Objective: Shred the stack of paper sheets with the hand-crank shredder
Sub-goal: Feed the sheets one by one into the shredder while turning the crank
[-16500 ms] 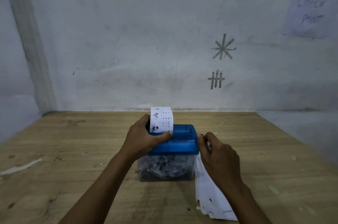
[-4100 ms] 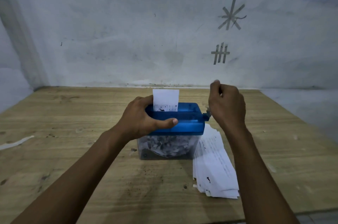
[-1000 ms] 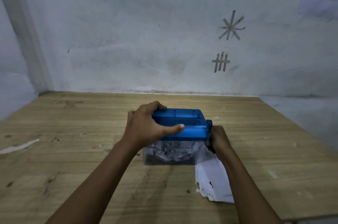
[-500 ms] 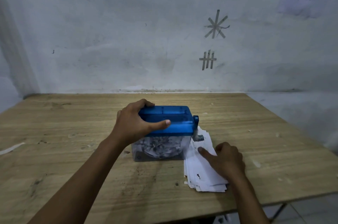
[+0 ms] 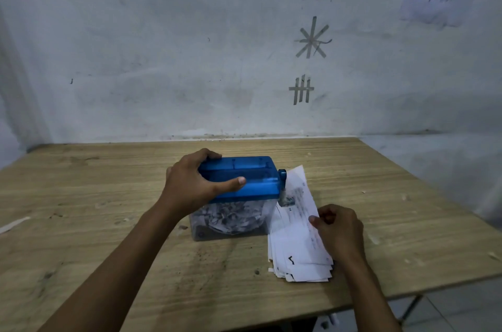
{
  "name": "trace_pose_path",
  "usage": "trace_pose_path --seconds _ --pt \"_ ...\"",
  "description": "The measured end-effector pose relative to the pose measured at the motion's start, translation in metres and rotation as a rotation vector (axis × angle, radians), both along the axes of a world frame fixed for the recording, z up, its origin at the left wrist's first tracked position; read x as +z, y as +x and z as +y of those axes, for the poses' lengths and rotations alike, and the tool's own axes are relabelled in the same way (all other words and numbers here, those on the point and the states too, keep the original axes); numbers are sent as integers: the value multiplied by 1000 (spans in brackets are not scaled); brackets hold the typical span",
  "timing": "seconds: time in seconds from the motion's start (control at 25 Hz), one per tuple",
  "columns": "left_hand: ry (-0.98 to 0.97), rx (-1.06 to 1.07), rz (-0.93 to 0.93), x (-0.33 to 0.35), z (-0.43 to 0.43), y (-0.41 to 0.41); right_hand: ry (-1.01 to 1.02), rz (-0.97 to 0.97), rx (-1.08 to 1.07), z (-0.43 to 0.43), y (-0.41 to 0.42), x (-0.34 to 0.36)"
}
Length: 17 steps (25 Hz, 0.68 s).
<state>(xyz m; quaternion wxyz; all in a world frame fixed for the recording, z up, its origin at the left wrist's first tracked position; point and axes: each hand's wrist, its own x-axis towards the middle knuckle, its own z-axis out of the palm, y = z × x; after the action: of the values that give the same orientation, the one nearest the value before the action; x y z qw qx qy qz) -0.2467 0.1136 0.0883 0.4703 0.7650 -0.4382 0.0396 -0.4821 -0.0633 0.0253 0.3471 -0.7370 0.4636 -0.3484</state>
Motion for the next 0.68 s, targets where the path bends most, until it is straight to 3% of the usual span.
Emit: trace_pose_path --seconds 0.36,0.56,0.68 --pt "7 -10 -5 -3 -1 1 -146 -375 18 -14 8 55" --pt "19 -18 24 -2 -1 3 44 -601 329 -3 34 99" --pt "7 -22 46 -2 -1 2 -25 -605 397 6 55 116"
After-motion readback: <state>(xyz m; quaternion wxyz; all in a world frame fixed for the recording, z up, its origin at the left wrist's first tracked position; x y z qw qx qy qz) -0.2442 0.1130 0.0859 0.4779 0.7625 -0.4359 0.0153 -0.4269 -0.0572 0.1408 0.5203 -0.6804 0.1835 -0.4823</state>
